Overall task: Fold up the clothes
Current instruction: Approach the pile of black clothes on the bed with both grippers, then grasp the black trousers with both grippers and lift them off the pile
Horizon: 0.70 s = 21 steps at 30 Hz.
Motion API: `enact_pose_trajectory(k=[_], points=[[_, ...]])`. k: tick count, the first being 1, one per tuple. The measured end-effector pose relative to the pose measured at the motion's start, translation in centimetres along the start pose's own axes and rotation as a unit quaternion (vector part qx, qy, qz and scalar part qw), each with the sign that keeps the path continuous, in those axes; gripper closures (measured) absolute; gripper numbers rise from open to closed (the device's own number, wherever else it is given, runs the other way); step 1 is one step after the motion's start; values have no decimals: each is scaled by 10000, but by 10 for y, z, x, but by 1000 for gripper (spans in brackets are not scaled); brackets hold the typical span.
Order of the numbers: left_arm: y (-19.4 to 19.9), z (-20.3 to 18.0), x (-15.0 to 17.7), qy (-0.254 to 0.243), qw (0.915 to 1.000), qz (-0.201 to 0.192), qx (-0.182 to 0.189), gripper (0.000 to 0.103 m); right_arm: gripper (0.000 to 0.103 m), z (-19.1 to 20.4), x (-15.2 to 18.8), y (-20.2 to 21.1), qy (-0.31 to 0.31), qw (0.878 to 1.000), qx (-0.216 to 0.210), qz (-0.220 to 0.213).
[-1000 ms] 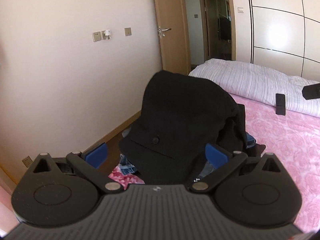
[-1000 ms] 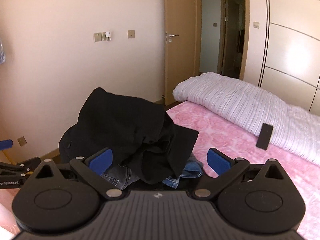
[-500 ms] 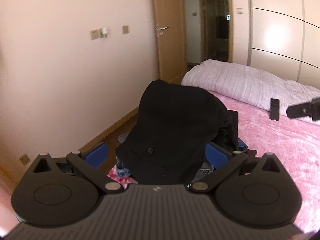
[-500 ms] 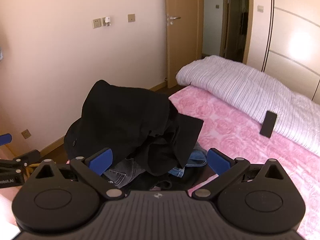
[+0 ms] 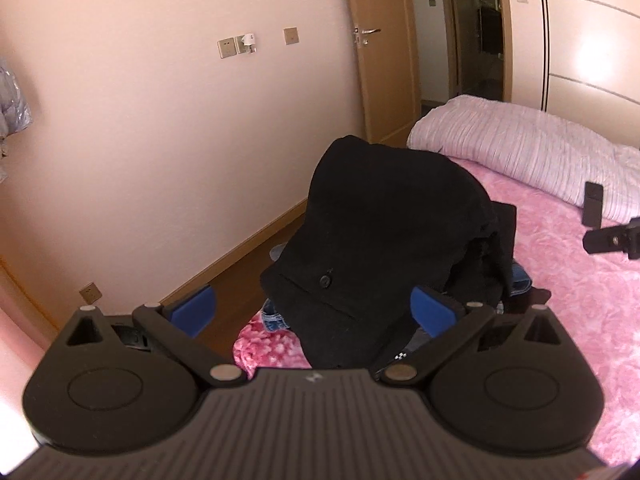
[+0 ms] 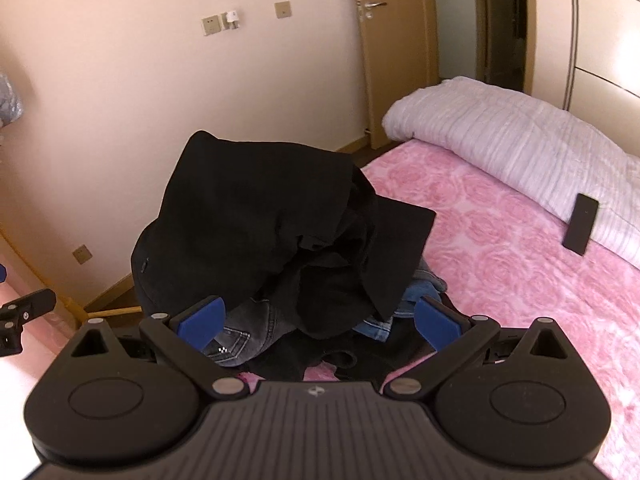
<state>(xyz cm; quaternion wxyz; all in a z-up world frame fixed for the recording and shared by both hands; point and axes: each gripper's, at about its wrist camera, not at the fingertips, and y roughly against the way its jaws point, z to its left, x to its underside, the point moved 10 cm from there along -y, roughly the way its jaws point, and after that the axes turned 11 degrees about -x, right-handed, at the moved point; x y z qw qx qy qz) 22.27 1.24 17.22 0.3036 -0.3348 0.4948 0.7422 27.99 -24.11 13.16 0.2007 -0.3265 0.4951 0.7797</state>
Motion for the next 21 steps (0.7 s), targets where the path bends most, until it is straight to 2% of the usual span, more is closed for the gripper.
enact_pose_trajectory(k=[6, 12, 17, 21], points=[[-12, 11, 13, 4, 9998, 169, -136, 0, 0, 8, 5, -19, -35, 9995, -288, 131], [-55, 31, 12, -185, 9998, 78, -23, 0, 0, 30, -3, -32, -48, 9998, -178, 30], [-112, 44, 4, -476, 9972, -161, 560, 0, 0, 48, -5, -52, -254, 9995, 194, 6], [-158, 50, 2, -859, 9890, -382, 1140, 0, 0, 70, -4, -71, -349, 9984, 438, 50]])
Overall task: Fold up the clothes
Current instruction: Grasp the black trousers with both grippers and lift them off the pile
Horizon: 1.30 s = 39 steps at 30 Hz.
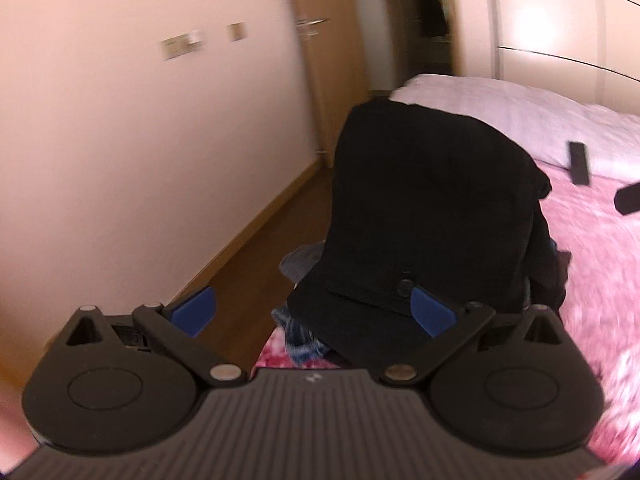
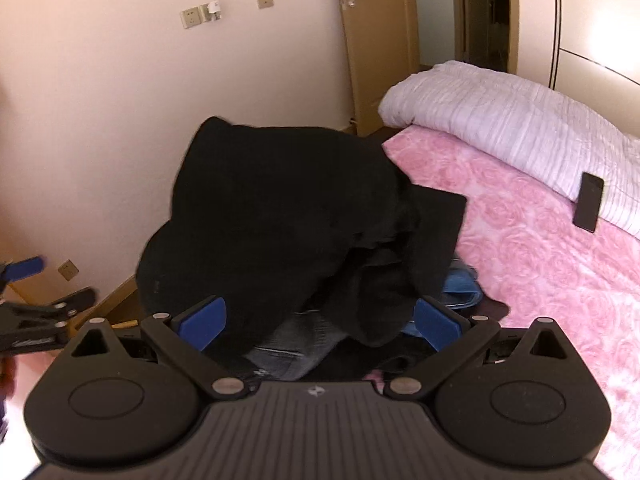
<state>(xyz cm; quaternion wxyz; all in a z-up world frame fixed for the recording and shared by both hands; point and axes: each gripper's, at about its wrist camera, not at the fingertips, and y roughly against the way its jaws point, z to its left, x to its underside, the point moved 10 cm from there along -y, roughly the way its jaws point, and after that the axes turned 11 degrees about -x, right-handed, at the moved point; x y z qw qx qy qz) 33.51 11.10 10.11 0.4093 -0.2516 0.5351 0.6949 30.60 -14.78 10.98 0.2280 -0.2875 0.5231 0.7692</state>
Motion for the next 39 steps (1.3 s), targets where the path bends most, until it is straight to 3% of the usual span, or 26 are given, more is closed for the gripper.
enact_pose_trajectory(k=[4, 9, 15, 20, 23, 25, 27, 30, 39], points=[[-41, 5, 11, -450, 9965, -86, 698, 0, 6, 25, 11, -23, 21, 9998, 77, 204], [-79, 0, 25, -877, 9854, -172, 1450, 0, 9, 42, 26, -42, 117, 9990, 172, 399], [-124, -13, 34, -789, 9718, -10, 2223, 0, 3, 45, 38, -63, -44, 9983, 250, 517], [-139, -29, 36, -943, 9593, 136, 2657, 2, 1, 42, 50, -78, -147, 9983, 172, 542], [-142, -35, 33, -1029, 9519, 351, 2863, 18, 1, 38, 59, -88, -345, 9979, 107, 543], [-141, -36, 31, -1112, 9514, 459, 2833, 27, 1, 38, 66, -94, -493, 9974, 15, 534], [-140, -36, 29, -1228, 9514, 520, 2775, 46, 1, 42, 70, -100, -547, 9971, -96, 522], [-133, -36, 26, -1312, 9523, 605, 2687, 64, 1, 47, 76, -108, -628, 9964, -261, 503], [-104, -24, -1, -1475, 9479, 455, 2786, 84, 9, 62, 89, -135, -877, 9926, -682, 488]])
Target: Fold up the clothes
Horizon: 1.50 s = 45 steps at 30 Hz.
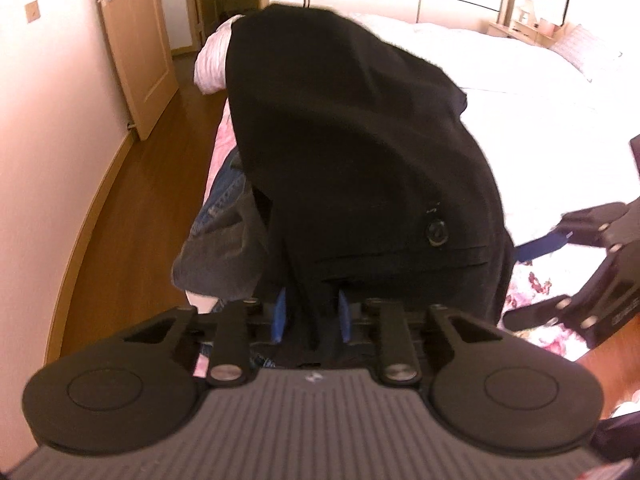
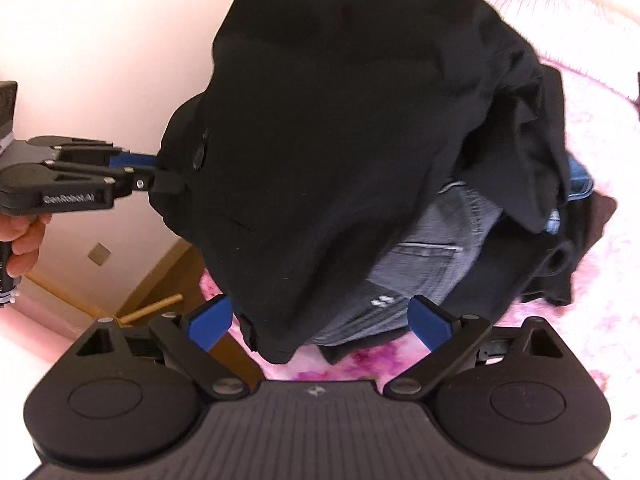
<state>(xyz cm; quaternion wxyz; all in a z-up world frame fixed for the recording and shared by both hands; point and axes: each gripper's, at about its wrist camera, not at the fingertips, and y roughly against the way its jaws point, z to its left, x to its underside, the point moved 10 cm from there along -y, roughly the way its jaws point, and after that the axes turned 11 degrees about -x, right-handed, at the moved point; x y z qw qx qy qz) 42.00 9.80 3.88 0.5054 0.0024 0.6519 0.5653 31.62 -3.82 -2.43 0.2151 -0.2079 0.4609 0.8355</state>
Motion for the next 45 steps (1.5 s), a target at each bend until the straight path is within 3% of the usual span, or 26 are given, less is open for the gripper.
enact_pose_trajectory(k=[4, 8, 12, 15, 25, 31, 39, 42, 45], points=[[13, 2, -11, -53, 9999, -127, 54, 86, 16, 10, -4, -12, -112, 9997, -218, -38], [19, 1, -21, -133, 9996, -232, 35, 86, 33, 15, -10, -17, -278, 9992, -255, -95], [27, 3, -20, -170, 9993, -324, 2, 87, 77, 12, -19, -2, -391, 9990, -122, -187], [39, 0, -27, -103, 9987, -492, 39, 88, 89, 13, -27, 12, -366, 9988, -141, -301], [102, -8, -111, 45, 9874, -1578, 113, 89, 97, 43, -93, 102, 244, 9923, -159, -1201], [134, -48, -180, -155, 9754, -2174, 343, 89, 97, 27, -132, 180, 77, 9800, 75, -1988], [163, -178, -272, -627, 9491, -2758, 1385, 89, 97, -36, -124, 316, -395, 9526, 819, -2903], [171, -245, -296, -760, 9380, -2841, 1834, 89, 97, -63, -102, 381, -484, 9412, 1195, -3122], [163, -321, -305, -948, 9325, -2686, 2221, 89, 99, -94, -69, 433, -639, 9321, 1530, -3220]])
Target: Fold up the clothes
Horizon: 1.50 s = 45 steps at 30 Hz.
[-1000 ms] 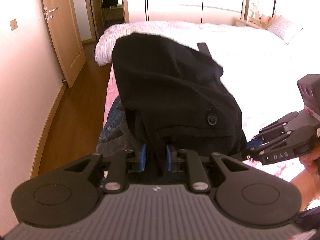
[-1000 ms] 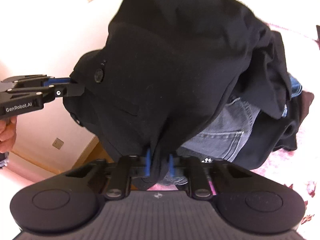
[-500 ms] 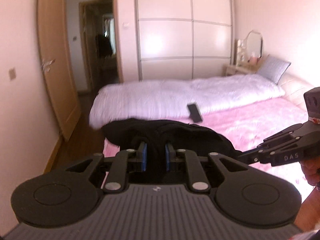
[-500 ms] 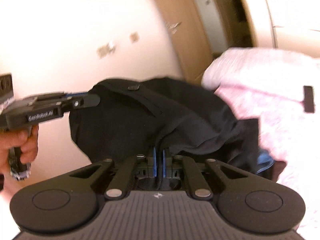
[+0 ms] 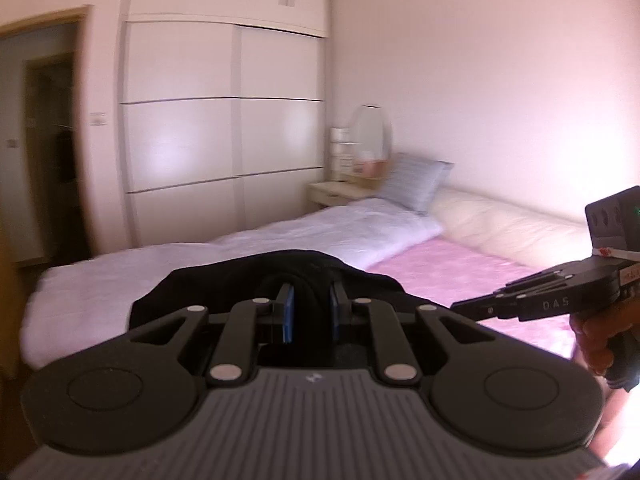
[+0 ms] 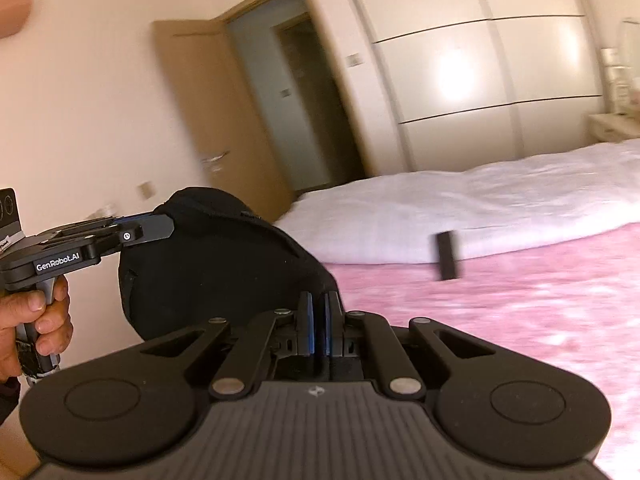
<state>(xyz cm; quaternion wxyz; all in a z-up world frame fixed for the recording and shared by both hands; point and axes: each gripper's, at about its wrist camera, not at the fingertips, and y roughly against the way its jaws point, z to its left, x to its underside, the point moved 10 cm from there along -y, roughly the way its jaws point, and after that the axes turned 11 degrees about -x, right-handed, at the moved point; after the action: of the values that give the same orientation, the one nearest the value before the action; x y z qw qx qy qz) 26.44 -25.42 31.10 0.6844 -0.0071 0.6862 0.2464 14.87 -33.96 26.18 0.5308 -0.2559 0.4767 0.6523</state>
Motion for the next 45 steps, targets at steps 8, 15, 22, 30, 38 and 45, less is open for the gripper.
enact_pose_trajectory(k=[8, 15, 22, 30, 38, 45], points=[[-164, -174, 56, -100, 9889, 1135, 952, 103, 102, -175, 21, 95, -121, 9903, 1354, 279], [-260, -222, 127, -321, 9736, 2032, 987, 91, 69, -291, 116, 113, -905, 9720, 1978, 893], [-266, -175, 184, -538, 9679, 2377, 611, 58, 38, -311, 233, 86, -1819, 9513, 1940, 1558], [-272, -137, 306, -1406, 9476, 2724, 900, 40, 22, -312, 304, 5, -1677, 9456, 1701, 2209], [-268, -142, 388, -1319, 9407, 2947, 1038, 39, 18, -383, 336, -23, -3251, 9244, 1379, 1443], [-249, -171, 407, -1234, 9345, 3178, 1025, 36, 17, -437, 324, -26, -4400, 8901, 1018, 616]])
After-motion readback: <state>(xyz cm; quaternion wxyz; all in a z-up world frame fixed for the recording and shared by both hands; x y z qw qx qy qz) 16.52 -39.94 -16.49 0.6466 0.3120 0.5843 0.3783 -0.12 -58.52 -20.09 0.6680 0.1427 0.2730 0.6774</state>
